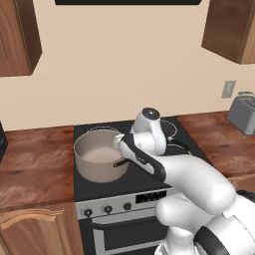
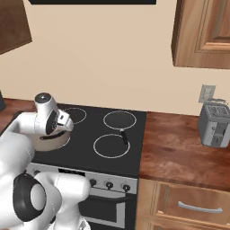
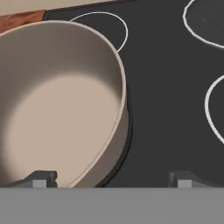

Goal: Move the pot and pan from the stove into the sink.

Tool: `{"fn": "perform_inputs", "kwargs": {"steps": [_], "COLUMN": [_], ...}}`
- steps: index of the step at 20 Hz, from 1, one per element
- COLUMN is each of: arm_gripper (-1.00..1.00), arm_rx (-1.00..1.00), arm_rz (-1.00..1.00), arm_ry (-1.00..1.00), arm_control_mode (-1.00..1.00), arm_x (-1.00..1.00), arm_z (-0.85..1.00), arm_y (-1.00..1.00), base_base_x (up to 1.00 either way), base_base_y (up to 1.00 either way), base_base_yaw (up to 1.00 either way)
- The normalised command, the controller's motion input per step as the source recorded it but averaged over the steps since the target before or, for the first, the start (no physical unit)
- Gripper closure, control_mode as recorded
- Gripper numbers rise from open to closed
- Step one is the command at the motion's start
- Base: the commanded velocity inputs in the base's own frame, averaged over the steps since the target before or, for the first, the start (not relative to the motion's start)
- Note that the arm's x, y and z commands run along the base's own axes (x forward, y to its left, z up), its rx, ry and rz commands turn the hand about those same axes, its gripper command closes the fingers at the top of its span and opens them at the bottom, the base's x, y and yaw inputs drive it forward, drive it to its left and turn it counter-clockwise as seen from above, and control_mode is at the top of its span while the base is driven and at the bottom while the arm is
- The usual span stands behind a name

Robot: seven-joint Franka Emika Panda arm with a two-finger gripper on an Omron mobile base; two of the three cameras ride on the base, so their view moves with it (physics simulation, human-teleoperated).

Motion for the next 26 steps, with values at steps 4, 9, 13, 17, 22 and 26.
{"fn": "perform_inputs", "kwargs": {"steps": [4, 9, 13, 17, 22, 26], "arm_gripper": [-1.00, -1.00, -1.00, -1.00, -1.00, -1.00], "arm_rx": [0.00, 0.00, 0.00, 0.00, -0.02, -0.02], "arm_rz": [0.00, 0.00, 0.00, 0.00, -0.02, -0.01], "arm_ry": [0.01, 0.00, 0.00, 0.00, 0.00, 0.00], "arm_control_mode": [-1.00, -1.00, -1.00, -1.00, -1.00, -1.00], "arm_x": [0.06, 0.07, 0.12, 0.09, 0.09, 0.07], "arm_z": [-0.31, -0.26, -0.11, -0.05, -0.19, -0.24], "arm_y": [0.02, 0.05, 0.08, 0.04, 0.07, 0.06], "base_base_x": [0.00, 0.00, 0.00, 0.00, 0.00, 0.00], "base_base_y": [0.00, 0.00, 0.00, 0.00, 0.00, 0.00], "base_base_yaw": [0.00, 0.00, 0.00, 0.00, 0.00, 0.00]}}
